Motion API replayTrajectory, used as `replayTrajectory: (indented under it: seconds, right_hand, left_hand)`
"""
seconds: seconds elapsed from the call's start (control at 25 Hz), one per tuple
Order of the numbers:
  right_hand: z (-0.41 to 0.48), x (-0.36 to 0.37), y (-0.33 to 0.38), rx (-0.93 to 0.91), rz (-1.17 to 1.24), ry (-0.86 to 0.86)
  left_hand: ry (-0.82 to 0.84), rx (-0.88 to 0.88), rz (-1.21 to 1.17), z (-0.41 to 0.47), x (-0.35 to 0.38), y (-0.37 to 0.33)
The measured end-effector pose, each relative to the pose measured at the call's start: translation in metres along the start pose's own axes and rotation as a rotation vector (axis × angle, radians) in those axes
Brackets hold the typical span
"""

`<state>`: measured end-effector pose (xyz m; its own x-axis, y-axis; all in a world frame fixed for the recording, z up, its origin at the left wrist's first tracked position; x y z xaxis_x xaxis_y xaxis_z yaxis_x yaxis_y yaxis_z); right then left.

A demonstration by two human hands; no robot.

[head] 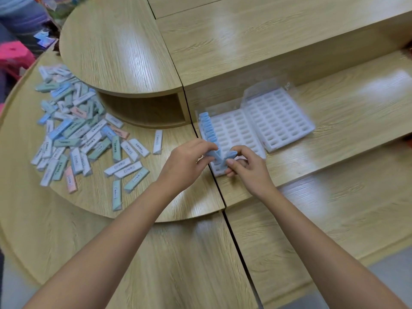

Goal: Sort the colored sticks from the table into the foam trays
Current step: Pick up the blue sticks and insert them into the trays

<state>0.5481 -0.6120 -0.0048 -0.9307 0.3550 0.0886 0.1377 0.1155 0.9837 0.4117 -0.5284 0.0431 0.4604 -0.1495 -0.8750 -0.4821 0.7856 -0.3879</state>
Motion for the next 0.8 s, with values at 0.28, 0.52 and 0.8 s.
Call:
replayTrajectory:
  seconds: [0.28,0.52,0.8]
  right_hand:
    - [0.003,0.005,-0.005,-0.007,0.002,0.035]
    - [0.002,0.006,-0.002,-0.063,-0.152,0.062]
    - [0.006,0.007,0.002,-0.202,-0.532,0.010]
  left_hand:
    - [-0.016,0.039,0.091,-0.002,0.014,0.000]
    - [-0.098,0.028,0.118,-0.004,0.015,-0.003]
    - [-0.063,0.043,0.069,-0.004,0.026,-0.001]
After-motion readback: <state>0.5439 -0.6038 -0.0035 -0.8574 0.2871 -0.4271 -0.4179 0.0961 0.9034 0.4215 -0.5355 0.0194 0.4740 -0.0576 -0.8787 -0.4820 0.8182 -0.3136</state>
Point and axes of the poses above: each hand's wrist, its own z-axis towards the middle knuckle, its own x-axis out of the palm, y = z × x, the point moved 5 cm from there along z, towards the middle knuckle, and after that the axes turned 10 degrees about z, right-handed, at the moved point
